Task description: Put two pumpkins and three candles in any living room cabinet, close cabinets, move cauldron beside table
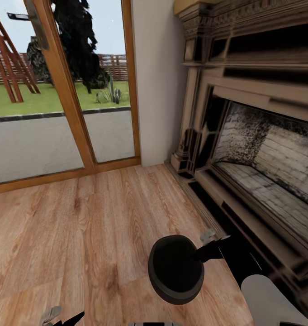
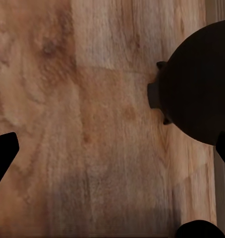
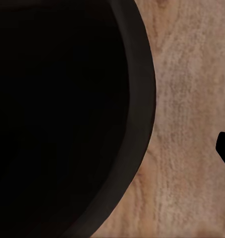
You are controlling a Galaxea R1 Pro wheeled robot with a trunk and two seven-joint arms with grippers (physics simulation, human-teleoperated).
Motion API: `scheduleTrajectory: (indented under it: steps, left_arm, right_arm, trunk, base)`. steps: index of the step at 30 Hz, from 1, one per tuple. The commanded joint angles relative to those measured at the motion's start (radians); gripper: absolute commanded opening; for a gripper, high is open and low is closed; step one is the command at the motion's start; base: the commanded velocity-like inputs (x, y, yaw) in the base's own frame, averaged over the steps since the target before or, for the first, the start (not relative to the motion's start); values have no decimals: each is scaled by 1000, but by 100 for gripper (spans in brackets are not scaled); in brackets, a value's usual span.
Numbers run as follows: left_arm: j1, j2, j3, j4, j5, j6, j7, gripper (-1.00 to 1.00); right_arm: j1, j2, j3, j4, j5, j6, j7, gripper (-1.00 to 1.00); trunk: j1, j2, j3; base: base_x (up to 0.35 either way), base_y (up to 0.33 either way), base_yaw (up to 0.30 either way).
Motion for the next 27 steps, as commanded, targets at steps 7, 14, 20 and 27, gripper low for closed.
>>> scheduleTrajectory:
  steps: [7, 14, 20, 27]
  left_arm:
    - [0, -1, 1, 0, 8, 10, -3, 100]
    - [0, -1, 1, 0, 8, 10, -3, 100]
    - [0, -1, 1, 0, 8, 10, -3, 100]
    - [0, -1, 1, 0, 8, 11, -3, 100]
  right_arm:
    - [0, 1, -4, -2, 9, 2, 8, 100]
    - [0, 1, -6, -2, 9, 2, 7, 100]
    - [0, 1, -6, -2, 9, 2, 7, 100]
    - [0, 1, -6, -2, 9, 2, 6, 100]
  trunk:
    - [2, -2, -20]
    - [4, -3, -36]
    - [7, -4, -59]
    - [7, -4, -67]
  base:
    - [0, 0, 0]
    - [0, 0, 0]
    - [0, 0, 0]
    - [0, 0, 0]
